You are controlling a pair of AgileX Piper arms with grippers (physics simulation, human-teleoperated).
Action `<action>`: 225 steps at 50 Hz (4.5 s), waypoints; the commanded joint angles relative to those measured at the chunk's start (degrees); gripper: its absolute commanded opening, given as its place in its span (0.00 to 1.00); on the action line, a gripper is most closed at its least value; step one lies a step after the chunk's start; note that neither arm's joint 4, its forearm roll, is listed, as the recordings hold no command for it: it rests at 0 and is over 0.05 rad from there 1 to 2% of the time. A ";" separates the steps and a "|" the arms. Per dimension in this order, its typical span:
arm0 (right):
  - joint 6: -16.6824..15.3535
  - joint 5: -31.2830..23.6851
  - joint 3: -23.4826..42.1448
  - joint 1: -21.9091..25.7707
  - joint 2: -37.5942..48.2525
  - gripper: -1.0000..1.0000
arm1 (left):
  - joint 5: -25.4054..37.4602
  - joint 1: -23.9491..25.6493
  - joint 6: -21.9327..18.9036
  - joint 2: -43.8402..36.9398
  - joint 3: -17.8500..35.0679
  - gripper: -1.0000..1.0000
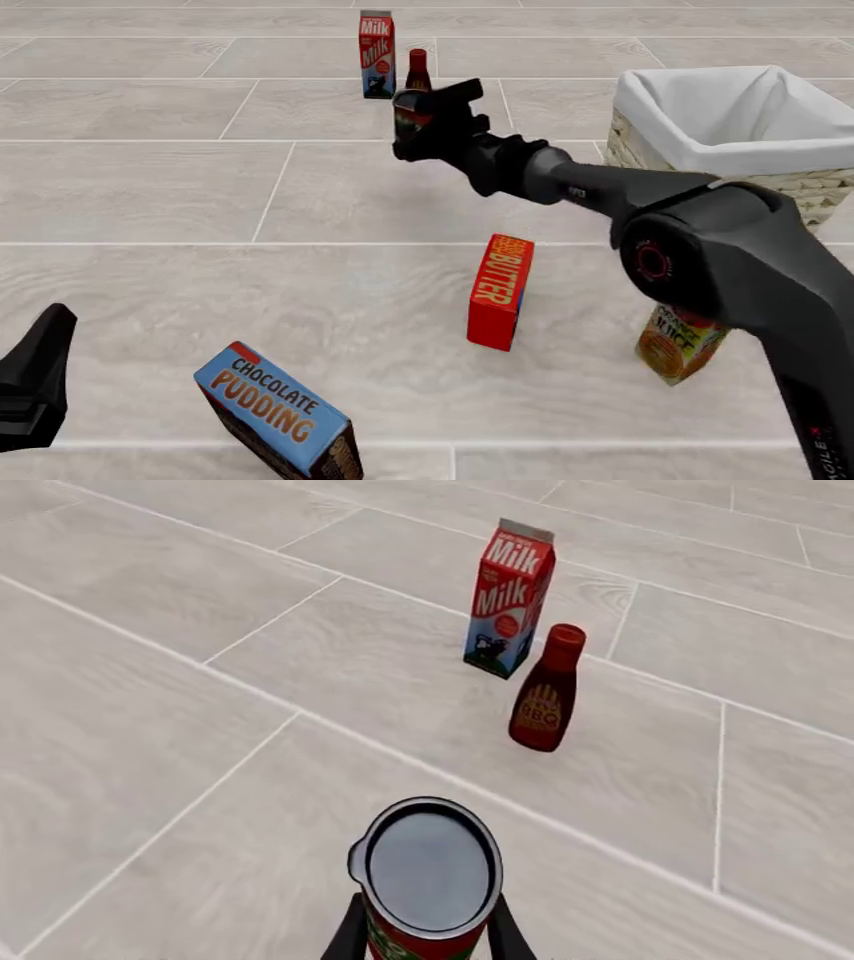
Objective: Pick the tomato sauce and place it in the basket.
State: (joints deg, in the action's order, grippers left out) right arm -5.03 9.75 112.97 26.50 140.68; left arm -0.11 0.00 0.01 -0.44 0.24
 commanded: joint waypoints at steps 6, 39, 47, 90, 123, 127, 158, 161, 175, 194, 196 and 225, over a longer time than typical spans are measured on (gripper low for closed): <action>0.27 5.57 -17.19 0.09 -13.48 0.00 | 0.00 0.00 0.00 0.00 0.00 1.00; -3.34 -6.51 -24.23 1.85 -29.00 0.00 | 0.00 0.00 0.01 0.00 0.00 1.00; -2.56 -10.43 -23.49 1.22 -30.76 0.00 | 0.00 0.00 0.00 0.00 0.00 1.00; -1.66 -35.73 -13.63 -5.70 -38.43 0.00 | 0.00 0.00 0.01 -0.01 0.00 1.00; -4.14 -38.69 -18.21 -17.22 -47.30 0.00 | 0.00 0.00 0.01 -0.01 0.00 1.00; -4.30 -37.56 -20.05 -18.49 -48.17 0.00 | 0.00 0.01 0.00 -0.01 0.00 1.00; -4.47 -27.87 -30.52 -31.41 -49.50 0.00 | 0.00 0.00 0.00 0.00 0.00 1.00; -3.87 -27.51 -29.35 -33.12 -48.48 0.00 | 0.00 0.00 0.00 0.01 0.00 1.00; -3.39 -24.70 -27.98 -35.08 -43.37 0.00 | 0.00 0.00 0.01 0.00 0.00 1.00; -2.78 -23.17 -24.82 -36.05 -37.24 0.00 | 0.00 -0.01 0.01 0.00 0.00 1.00; -3.16 -23.35 -23.95 -36.25 -36.37 0.00 | 0.00 0.00 0.00 -0.01 0.00 1.00; -3.41 -21.19 -25.23 -38.38 -32.19 0.00 | 0.00 0.00 0.00 0.00 0.00 1.00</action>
State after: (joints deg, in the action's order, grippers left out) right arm -9.18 -12.12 88.39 -11.27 107.70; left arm -0.11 0.00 0.01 -0.43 0.24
